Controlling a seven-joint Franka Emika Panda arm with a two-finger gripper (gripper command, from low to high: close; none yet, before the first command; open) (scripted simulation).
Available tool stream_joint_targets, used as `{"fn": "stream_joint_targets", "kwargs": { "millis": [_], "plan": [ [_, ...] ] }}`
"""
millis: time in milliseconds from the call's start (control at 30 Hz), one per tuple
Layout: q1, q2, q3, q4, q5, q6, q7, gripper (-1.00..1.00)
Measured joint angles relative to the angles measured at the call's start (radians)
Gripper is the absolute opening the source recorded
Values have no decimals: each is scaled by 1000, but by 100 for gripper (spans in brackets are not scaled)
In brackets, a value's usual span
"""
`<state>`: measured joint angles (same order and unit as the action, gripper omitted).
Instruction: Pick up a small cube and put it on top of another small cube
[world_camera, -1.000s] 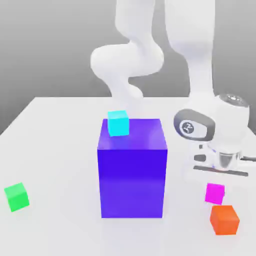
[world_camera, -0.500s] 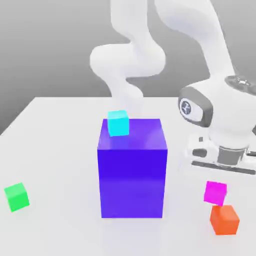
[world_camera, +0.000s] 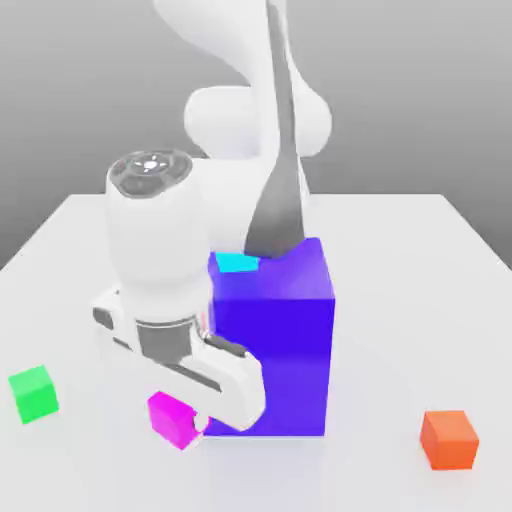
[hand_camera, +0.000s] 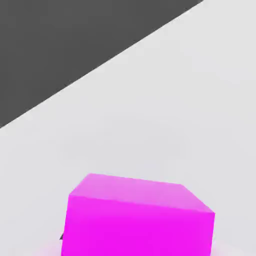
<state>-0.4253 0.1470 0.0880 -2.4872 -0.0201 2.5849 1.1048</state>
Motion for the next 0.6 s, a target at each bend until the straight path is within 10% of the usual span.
{"fn": "stream_joint_targets", "kwargs": {
  "millis": [467, 500, 600],
  "plan": [
    [-266, 76, -165, -60, 68, 184, -227, -100],
    [-269, 95, -162, -59, 72, 203, -230, 100],
    [-269, 95, -162, -59, 72, 203, -230, 100]
  ]
}}
